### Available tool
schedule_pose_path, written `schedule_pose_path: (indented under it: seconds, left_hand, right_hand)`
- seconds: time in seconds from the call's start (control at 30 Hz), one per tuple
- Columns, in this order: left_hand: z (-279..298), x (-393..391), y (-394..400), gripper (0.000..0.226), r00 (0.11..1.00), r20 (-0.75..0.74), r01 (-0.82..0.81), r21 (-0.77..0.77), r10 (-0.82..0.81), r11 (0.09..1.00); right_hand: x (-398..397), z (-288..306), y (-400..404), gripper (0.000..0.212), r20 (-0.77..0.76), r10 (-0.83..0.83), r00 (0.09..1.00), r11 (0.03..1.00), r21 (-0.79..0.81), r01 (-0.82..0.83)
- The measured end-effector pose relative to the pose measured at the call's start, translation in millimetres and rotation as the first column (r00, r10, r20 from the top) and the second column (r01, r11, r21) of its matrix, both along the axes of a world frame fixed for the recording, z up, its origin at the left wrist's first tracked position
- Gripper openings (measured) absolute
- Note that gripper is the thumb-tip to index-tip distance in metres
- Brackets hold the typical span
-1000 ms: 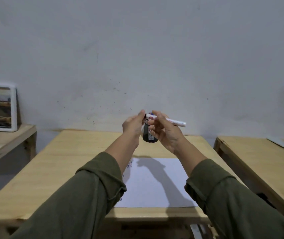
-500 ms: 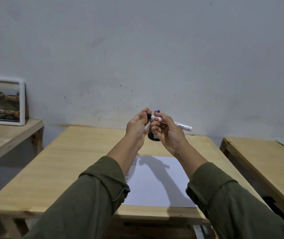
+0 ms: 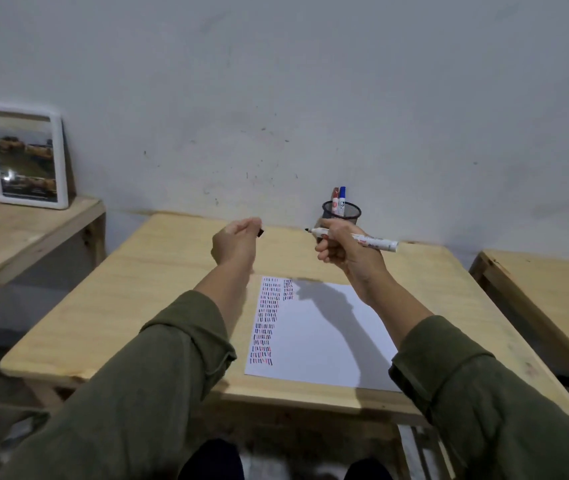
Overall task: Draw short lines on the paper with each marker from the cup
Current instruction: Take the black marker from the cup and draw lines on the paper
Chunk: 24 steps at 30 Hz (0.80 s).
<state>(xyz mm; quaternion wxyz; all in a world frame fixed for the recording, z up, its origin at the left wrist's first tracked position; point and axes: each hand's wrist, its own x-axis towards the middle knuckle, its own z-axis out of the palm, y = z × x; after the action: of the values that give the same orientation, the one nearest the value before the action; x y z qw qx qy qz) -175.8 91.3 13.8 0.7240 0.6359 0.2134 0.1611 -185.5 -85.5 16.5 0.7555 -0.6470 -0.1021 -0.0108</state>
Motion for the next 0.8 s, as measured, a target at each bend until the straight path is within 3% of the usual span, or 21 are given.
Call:
schedule_pose_path:
  seconds: [0.07,0.17,0.37,0.47,0.6,0.8]
  left_hand:
    - [-21,-6,10,0.016,0.999,-0.030,0.026,0.181,-0.021,0.983]
    - [-54,-7,19,0.003,0.994,-0.099,0.076,0.322,-0.047,0.944]
    - [-84,-8,19,0.013,0.981,-0.174,0.183,0.680,-0.087,0.710]
    - [-90,-10,19,0.019,0.976,-0.191,0.211,0.739,-0.102,0.640]
    - [-93,-10,22,0.027,0.976,-0.184,0.215,0.740,-0.116,0.637]
    - [-100,-14,29,0.070,0.947,-0.248,0.321,0.781,-0.206,0.535]
  right_hand:
    - [0,-12,0,0.009,-0.081,-0.036,0.996,0.999,0.015,0.037]
    - [-3,-29,3,0.010,-0.174,-0.071,0.982,0.997,0.027,0.077]
    - [-4,-53,15,0.014,-0.272,-0.113,0.956,0.993,0.010,0.121]
    - [-3,-63,19,0.016,-0.271,-0.173,0.947,0.985,-0.074,0.159]
    - [-5,-71,22,0.012,-0.244,-0.202,0.949,0.971,-0.177,0.161]
    - [-8,-79,27,0.007,-0.202,-0.249,0.947,0.931,-0.321,0.176]
